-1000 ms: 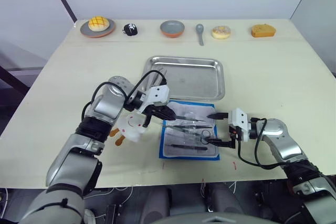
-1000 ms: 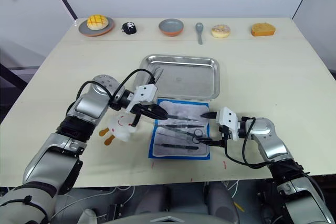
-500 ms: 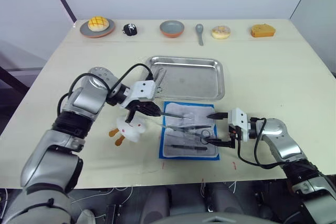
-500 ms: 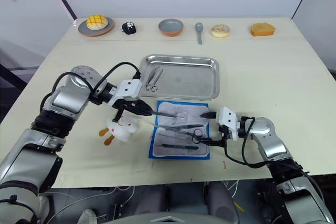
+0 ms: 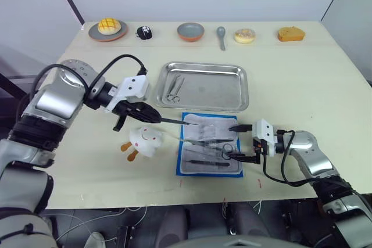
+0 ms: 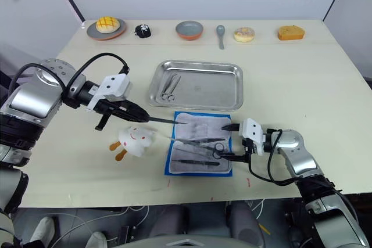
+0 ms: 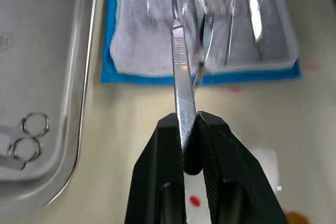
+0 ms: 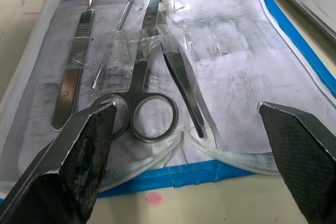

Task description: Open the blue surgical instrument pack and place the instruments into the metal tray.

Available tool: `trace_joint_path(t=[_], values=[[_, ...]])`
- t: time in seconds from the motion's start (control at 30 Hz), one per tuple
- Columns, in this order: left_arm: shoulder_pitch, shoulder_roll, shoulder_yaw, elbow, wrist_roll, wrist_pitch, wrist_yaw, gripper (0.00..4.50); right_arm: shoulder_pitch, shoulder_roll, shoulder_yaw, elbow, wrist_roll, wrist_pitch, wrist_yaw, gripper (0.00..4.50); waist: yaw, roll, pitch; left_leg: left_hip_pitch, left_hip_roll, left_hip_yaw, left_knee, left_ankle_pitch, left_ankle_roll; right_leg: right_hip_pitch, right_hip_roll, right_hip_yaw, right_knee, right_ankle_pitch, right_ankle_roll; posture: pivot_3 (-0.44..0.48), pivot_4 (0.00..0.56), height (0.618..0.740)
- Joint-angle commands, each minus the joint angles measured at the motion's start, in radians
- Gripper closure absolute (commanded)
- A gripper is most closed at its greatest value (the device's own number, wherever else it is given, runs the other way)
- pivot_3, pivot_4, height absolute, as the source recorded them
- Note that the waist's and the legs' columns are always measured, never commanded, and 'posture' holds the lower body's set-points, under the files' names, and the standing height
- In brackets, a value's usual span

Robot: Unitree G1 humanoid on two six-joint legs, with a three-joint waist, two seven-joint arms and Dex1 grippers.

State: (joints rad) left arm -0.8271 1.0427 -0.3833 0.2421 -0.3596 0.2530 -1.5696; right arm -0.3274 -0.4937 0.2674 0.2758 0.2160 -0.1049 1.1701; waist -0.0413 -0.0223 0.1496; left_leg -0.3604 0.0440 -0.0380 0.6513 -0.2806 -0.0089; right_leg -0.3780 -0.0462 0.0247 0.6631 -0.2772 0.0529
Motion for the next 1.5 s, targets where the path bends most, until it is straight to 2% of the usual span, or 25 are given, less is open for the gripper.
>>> trace_joint_path(t=[0.03,0.13,0.3,0.5,0.73,0.83,0.93,1.03,1.27,1.5], values=[[0.035,-0.035,0.111,-0.055,-0.082,0.081,-0.002,4.46,0.04,-0.008,0.06,0.098,-0.099,0.024,-0.011,0.0,-0.002,0.0,0.0,0.0,0.0,0.0,0.0,0.0,0.0,0.0,0.0,0.0,0.0,0.0,0.0,0.0,0.15,0.732],[0.086,-0.095,0.186,-0.113,-0.112,0.156,0.114,4.46,0.042,-0.008,0.06,0.098,-0.098,0.022,-0.011,0.0,-0.001,0.0,0.0,0.0,0.0,0.0,0.0,0.0,0.0,0.0,0.0,0.0,0.001,0.0,0.0,0.0,0.15,0.732],[0.177,-0.239,0.281,-0.264,-0.129,0.309,0.4,4.46,0.044,-0.011,0.061,0.096,-0.098,0.023,-0.007,0.0,-0.001,0.0,0.0,0.0,0.0,-0.001,0.0,0.0,0.0,0.0,0.0,0.0,0.0,0.0,0.0,0.0,0.15,0.732],[0.234,-0.435,0.308,-0.378,-0.035,0.479,0.812,4.46,0.042,-0.012,0.061,0.098,-0.099,0.022,-0.004,0.0,0.0,0.0,0.0,0.0,0.0,0.0,0.0,0.0,0.0,0.0,0.0,0.0,0.001,0.0,0.0,0.0,0.15,0.732],[0.242,-0.635,0.363,-0.367,0.058,0.541,1.15,4.46,0.046,-0.016,0.059,0.094,-0.097,0.023,-0.004,0.0,0.0,0.0,-0.001,0.0,0.0,-0.001,0.0,0.0,0.0,0.001,0.0,0.0,0.0,0.001,0.0,0.0,0.15,0.732],[0.237,-0.671,0.364,-0.348,0.093,0.547,1.217,4.46,0.049,-0.017,0.059,0.092,-0.098,0.024,-0.004,0.0,0.001,0.0,-0.001,0.001,0.0,-0.001,0.0,0.0,0.0,0.0,0.0,0.0,0.0,0.001,0.0,0.0,0.15,0.732],[0.225,-0.748,0.358,-0.284,0.153,0.542,1.345,4.46,0.05,-0.017,0.058,0.092,-0.096,0.022,-0.002,0.0,0.004,0.0,-0.001,0.001,0.0,-0.001,0.0,0.0,0.0,0.001,-0.001,0.0,0.0,0.001,0.0,0.0,0.15,0.732],[0.213,-0.8,0.362,-0.236,0.188,0.532,1.41,4.46,0.053,-0.015,0.059,0.091,-0.097,0.021,-0.004,0.0,0.002,-0.001,-0.002,0.001,-0.001,0.0,0.0,0.0,0.0,0.001,-0.001,0.0,0.0,0.001,0.0,0.0,0.15,0.732],[0.157,-0.869,0.394,-0.095,0.209,0.511,1.47,4.46,0.052,-0.006,0.066,0.092,-0.101,0.021,-0.008,0.0,0.002,-0.001,-0.002,0.001,-0.001,-0.001,0.0,0.0,-0.001,0.001,-0.001,0.0,0.0,0.001,0.0,0.0,0.15,0.732],[0.134,-0.876,0.406,-0.032,0.212,0.519,1.465,4.46,0.045,-0.003,0.065,0.096,-0.104,0.019,-0.012,0.0,0.001,-0.001,-0.002,0.001,-0.001,-0.001,0.0,0.002,-0.003,0.001,-0.001,0.0,0.0,0.001,0.0,0.0,0.15,0.732]])
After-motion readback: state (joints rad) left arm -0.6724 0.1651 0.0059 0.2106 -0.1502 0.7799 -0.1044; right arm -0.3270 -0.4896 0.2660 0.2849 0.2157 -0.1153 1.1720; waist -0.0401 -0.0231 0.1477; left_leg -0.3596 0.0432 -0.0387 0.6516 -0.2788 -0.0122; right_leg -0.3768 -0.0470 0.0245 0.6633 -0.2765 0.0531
